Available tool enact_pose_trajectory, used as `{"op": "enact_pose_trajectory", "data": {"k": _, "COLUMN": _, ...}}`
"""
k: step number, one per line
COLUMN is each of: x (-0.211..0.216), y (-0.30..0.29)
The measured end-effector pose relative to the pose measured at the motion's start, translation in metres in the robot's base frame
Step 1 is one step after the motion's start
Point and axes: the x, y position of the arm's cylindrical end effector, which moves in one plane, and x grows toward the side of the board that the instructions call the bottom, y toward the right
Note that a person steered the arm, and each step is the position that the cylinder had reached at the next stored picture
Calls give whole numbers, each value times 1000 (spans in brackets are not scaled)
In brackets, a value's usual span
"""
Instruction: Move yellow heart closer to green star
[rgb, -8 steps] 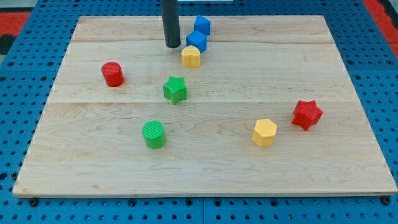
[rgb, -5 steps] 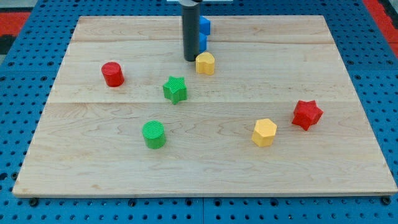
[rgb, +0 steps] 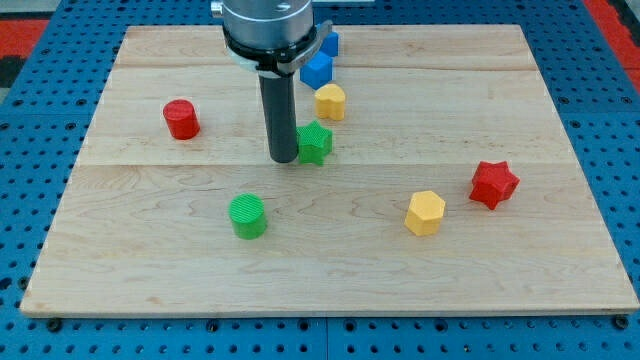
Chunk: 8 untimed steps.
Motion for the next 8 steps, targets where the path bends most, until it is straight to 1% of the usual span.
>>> {"op": "enact_pose_trajectory", "data": {"k": 1, "x": 6, "y": 33}}
{"op": "enact_pose_trajectory", "data": {"k": 2, "x": 24, "y": 59}}
{"op": "enact_pose_trajectory", "data": {"k": 3, "x": -27, "y": 92}}
{"op": "enact_pose_trajectory", "data": {"k": 4, "x": -75, "y": 76}}
{"op": "enact_pose_trajectory", "data": {"k": 5, "x": -79, "y": 64}}
{"op": "enact_pose_trajectory", "data": {"k": 6, "x": -91, "y": 88}}
{"op": "enact_pose_trajectory", "data": {"k": 7, "x": -129, "y": 84}}
{"op": "enact_pose_trajectory", "data": {"k": 8, "x": -124, "y": 63}}
